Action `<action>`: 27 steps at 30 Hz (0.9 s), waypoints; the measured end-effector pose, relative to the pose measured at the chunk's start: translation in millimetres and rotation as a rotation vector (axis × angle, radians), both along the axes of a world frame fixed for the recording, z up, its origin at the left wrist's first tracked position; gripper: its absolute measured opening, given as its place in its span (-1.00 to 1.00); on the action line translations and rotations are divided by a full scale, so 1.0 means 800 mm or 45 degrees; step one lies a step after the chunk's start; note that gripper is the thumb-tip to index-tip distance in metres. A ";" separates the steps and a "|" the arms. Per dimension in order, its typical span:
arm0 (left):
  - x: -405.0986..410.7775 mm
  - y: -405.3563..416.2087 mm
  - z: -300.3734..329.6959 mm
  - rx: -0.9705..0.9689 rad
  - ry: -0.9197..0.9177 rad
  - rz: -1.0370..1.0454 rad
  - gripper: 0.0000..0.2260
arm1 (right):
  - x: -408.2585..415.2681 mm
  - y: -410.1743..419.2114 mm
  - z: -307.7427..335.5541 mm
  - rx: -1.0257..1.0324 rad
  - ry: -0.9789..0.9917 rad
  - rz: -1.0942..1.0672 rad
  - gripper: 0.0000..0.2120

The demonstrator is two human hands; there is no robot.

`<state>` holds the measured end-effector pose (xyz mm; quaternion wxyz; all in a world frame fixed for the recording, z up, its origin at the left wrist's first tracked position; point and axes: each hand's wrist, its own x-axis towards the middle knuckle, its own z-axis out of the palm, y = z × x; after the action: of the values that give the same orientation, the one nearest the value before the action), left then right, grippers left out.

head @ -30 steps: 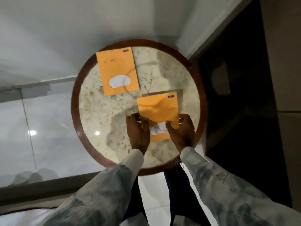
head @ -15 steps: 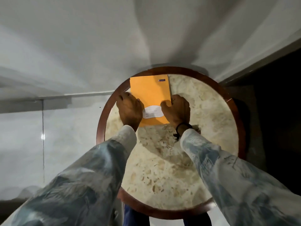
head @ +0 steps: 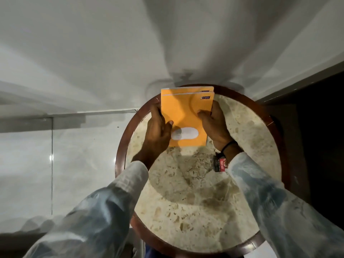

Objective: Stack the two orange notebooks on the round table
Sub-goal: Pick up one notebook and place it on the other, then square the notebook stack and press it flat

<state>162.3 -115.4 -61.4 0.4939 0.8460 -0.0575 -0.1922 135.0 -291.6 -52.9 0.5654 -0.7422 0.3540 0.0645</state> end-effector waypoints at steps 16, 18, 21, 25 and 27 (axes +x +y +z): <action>-0.014 -0.010 -0.012 -0.026 -0.194 0.313 -0.68 | -0.023 0.012 0.007 -0.628 -0.096 0.017 -0.70; -0.002 -0.011 -0.025 0.088 -0.145 0.354 -0.78 | -0.011 0.009 -0.011 -0.522 0.062 0.066 -0.83; 0.010 -0.010 -0.047 0.228 -0.002 0.371 -0.88 | 0.007 0.004 -0.042 -0.476 0.179 0.102 -0.73; 0.016 -0.006 -0.071 0.312 0.056 0.414 -0.68 | 0.019 0.003 -0.059 -0.563 0.224 0.135 -0.53; 0.014 -0.006 -0.071 0.330 0.048 0.402 -0.71 | 0.021 0.002 -0.060 -0.585 0.224 0.137 -0.58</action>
<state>173.8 -120.2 -118.6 0.4057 0.8973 0.1103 -0.1341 152.0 -289.7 -100.7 0.3447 -0.8604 0.3673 0.0767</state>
